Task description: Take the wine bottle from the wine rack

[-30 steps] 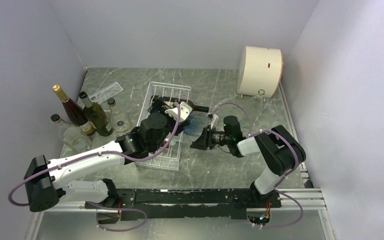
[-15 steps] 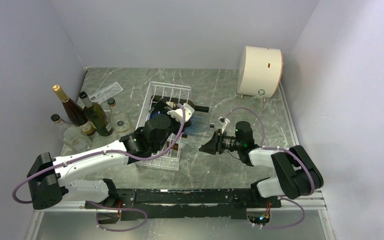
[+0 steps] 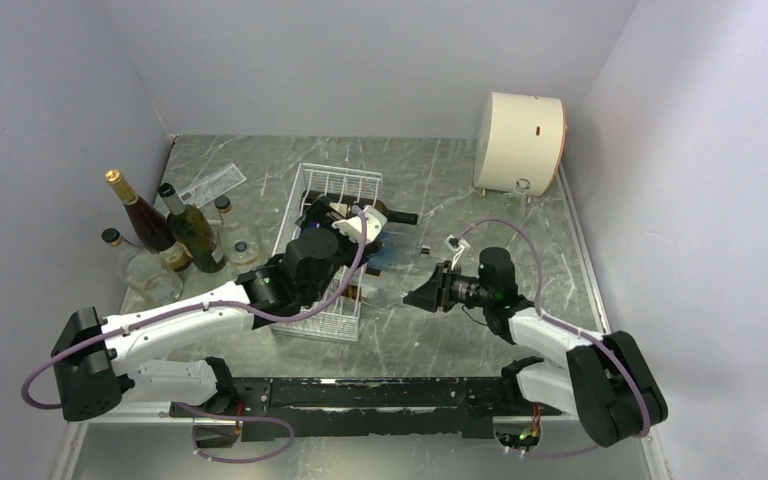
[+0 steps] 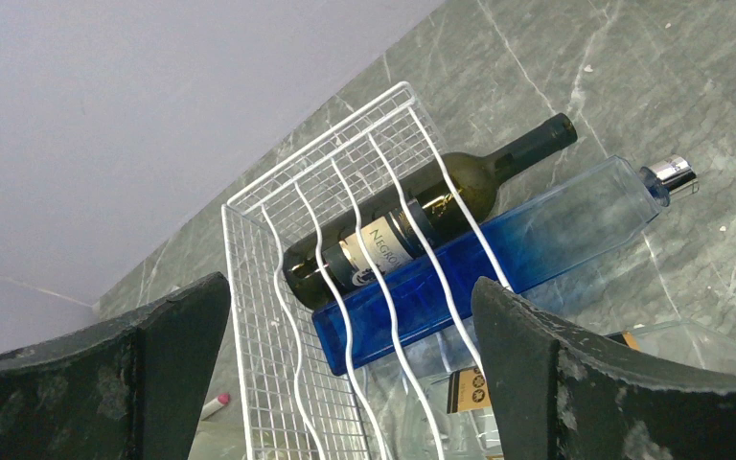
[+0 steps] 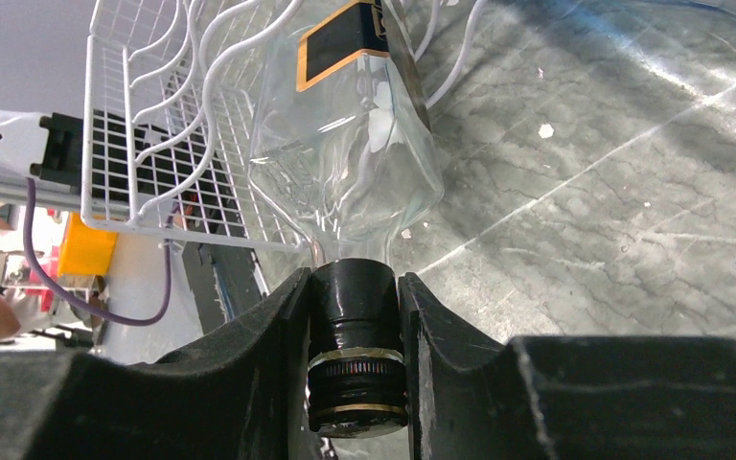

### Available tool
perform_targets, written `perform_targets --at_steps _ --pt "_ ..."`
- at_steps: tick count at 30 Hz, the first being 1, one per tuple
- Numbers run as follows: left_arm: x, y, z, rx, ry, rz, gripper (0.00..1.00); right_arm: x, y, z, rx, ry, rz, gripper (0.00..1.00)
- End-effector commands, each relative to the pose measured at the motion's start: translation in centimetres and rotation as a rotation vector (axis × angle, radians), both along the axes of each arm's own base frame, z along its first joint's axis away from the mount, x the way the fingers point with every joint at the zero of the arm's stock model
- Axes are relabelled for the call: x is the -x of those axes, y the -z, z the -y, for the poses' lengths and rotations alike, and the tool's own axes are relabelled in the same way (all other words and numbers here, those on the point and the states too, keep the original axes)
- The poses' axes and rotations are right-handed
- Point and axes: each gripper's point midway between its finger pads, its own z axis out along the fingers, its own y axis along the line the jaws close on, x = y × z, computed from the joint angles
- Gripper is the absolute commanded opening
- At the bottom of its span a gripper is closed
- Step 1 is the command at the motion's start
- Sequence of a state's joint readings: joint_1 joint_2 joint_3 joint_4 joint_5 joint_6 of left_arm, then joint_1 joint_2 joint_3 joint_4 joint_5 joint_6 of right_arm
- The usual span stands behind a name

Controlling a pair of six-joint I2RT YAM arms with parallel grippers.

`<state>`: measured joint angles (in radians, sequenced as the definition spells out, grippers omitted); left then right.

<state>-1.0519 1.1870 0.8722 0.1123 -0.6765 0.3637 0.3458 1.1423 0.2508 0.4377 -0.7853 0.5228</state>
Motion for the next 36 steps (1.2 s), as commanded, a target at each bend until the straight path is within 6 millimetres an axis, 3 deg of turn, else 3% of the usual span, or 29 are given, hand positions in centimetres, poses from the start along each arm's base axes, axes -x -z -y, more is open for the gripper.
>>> perform_targets --at_steps 1,13,27,31,36 --pt "0.3 -1.9 -0.3 0.055 -0.004 0.035 1.00 -0.6 0.0 1.3 0.043 0.122 -0.068 0.00" --pt "0.4 -2.1 -0.4 0.062 -0.001 0.046 0.99 0.2 0.0 3.7 0.109 0.264 -0.107 0.00" --pt "0.8 -2.3 0.2 0.089 0.041 0.027 0.99 0.4 -4.5 5.5 0.131 0.354 -0.007 0.00" --pt "2.1 -1.6 2.7 0.107 0.196 -0.026 0.97 0.8 -5.6 5.8 0.123 0.379 -0.018 0.00" --pt "6.3 -0.2 7.7 0.113 0.521 -0.127 0.95 0.9 -7.7 6.5 0.132 0.425 -0.025 0.00"
